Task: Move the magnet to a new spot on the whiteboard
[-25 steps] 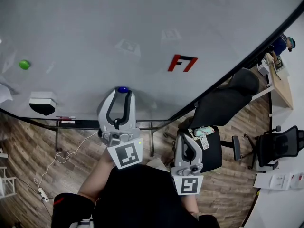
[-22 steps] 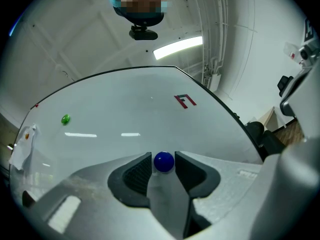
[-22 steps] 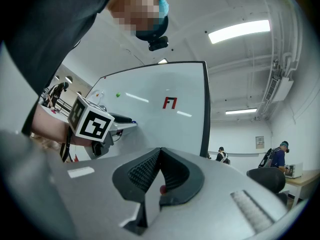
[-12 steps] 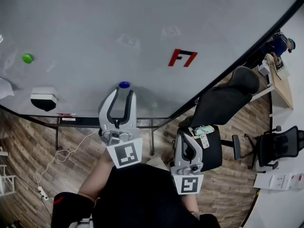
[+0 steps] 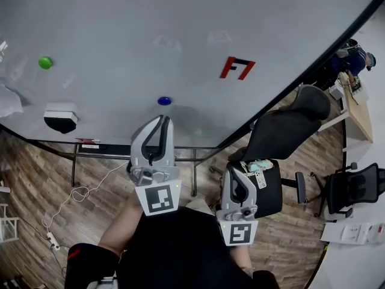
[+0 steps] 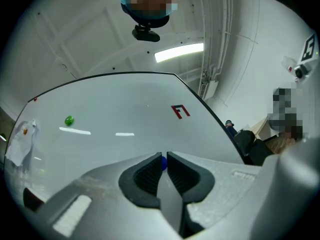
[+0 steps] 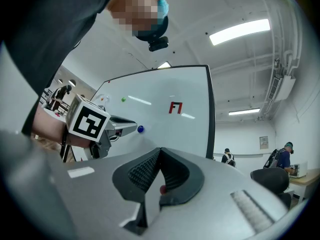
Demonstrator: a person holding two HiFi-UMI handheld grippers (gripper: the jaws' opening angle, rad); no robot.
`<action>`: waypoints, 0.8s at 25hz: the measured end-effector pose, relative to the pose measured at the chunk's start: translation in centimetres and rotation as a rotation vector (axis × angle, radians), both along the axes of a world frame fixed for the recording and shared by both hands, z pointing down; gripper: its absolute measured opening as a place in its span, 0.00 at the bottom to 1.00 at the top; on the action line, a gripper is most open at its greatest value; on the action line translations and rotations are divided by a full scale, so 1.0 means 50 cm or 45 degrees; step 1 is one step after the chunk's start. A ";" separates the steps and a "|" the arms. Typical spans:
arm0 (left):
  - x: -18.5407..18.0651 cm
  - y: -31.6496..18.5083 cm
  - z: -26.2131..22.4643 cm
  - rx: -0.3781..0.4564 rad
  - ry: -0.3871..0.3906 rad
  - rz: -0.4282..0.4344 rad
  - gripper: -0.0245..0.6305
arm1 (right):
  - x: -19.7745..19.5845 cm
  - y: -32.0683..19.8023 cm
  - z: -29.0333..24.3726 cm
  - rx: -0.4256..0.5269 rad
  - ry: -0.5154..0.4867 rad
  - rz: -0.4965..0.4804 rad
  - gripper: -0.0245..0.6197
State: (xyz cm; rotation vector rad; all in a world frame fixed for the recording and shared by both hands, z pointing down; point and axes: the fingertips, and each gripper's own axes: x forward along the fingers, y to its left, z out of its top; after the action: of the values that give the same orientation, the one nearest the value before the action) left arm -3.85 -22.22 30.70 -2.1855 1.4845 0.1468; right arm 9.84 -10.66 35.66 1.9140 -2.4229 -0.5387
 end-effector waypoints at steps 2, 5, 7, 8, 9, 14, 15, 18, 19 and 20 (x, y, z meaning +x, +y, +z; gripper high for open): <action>-0.008 0.006 0.001 0.000 0.002 -0.006 0.06 | -0.007 0.002 -0.001 0.004 -0.002 -0.010 0.04; -0.019 0.014 0.003 -0.007 -0.001 -0.007 0.04 | -0.018 0.004 -0.003 0.011 -0.002 -0.026 0.04; -0.024 0.021 0.005 -0.009 -0.010 0.001 0.04 | -0.024 0.006 -0.004 0.013 0.000 -0.036 0.04; -0.025 0.025 0.007 -0.008 -0.015 0.010 0.04 | -0.027 0.006 -0.004 0.014 0.001 -0.041 0.04; -0.025 0.029 0.008 -0.006 -0.019 0.021 0.04 | -0.029 0.006 -0.003 0.014 0.002 -0.045 0.04; -0.030 0.057 0.016 0.013 -0.025 0.077 0.04 | -0.050 0.008 -0.004 0.022 -0.005 -0.068 0.04; -0.030 0.063 0.018 0.017 -0.024 0.090 0.04 | -0.054 0.009 -0.004 0.026 -0.006 -0.073 0.04; -0.030 0.080 0.023 0.019 -0.026 0.123 0.04 | -0.065 0.013 -0.005 0.029 -0.004 -0.087 0.04; -0.030 0.084 0.026 0.016 -0.029 0.128 0.04 | -0.069 0.015 -0.004 0.030 -0.002 -0.091 0.04; -0.032 0.088 0.031 0.010 -0.031 0.131 0.04 | -0.072 0.016 -0.004 0.030 0.000 -0.094 0.04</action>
State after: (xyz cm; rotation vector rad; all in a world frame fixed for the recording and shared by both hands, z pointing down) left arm -5.44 -17.80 32.23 -2.2499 1.3569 0.1603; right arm 6.26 -9.84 35.48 1.8388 -2.5074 -0.5723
